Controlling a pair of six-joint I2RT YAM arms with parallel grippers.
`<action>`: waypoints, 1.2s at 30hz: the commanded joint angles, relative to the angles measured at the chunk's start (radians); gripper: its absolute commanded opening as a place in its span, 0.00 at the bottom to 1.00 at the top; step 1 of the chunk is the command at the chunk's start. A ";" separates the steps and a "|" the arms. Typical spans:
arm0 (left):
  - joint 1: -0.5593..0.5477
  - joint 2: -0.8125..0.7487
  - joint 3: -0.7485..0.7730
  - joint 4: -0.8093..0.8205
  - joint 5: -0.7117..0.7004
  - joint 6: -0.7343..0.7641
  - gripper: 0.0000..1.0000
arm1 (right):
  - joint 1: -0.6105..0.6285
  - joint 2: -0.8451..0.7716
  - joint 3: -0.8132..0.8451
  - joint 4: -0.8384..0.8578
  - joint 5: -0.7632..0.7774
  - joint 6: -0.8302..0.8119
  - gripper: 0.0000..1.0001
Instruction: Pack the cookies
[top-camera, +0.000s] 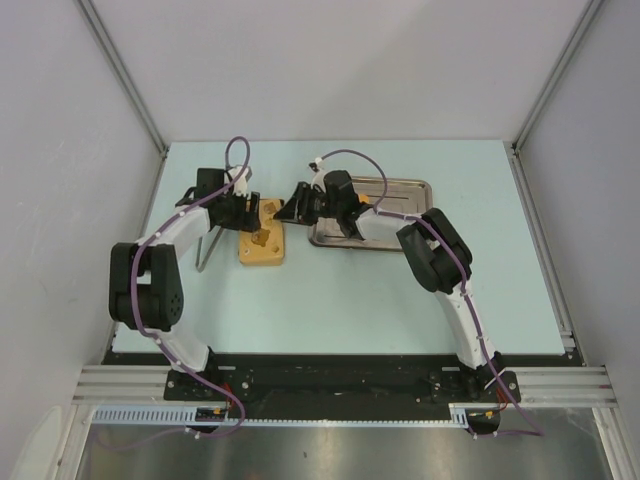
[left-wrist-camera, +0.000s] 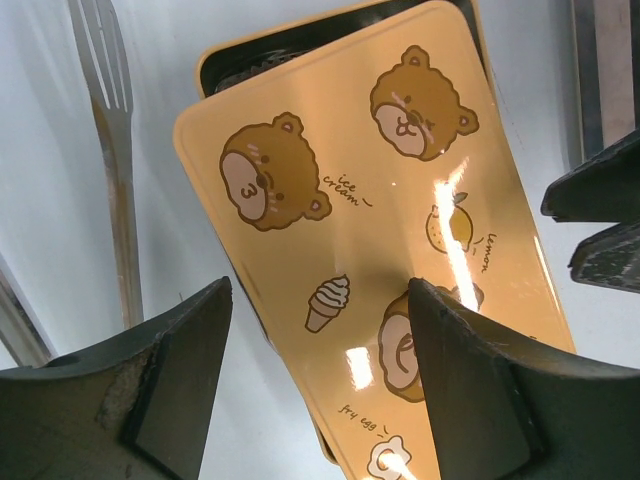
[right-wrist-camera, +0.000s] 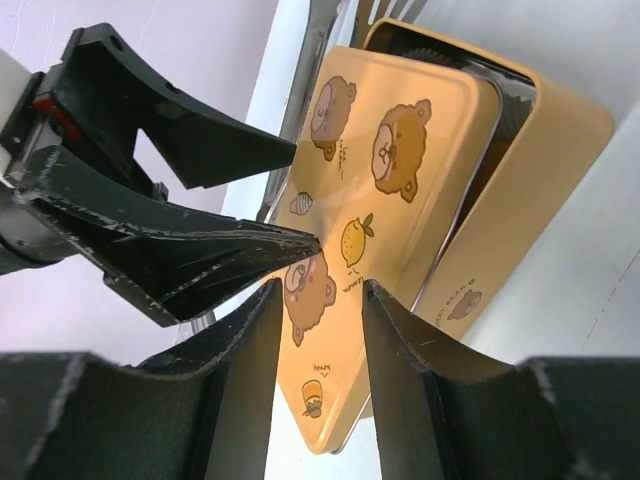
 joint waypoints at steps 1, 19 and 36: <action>0.008 0.015 0.018 0.033 0.003 0.017 0.75 | 0.006 0.000 0.043 -0.015 0.006 -0.029 0.42; 0.044 0.046 0.044 0.035 0.065 0.003 0.75 | 0.017 -0.058 0.002 -0.139 0.050 -0.170 0.42; 0.056 0.103 0.090 0.026 0.187 0.011 0.75 | 0.054 -0.124 0.009 -0.266 0.124 -0.333 0.42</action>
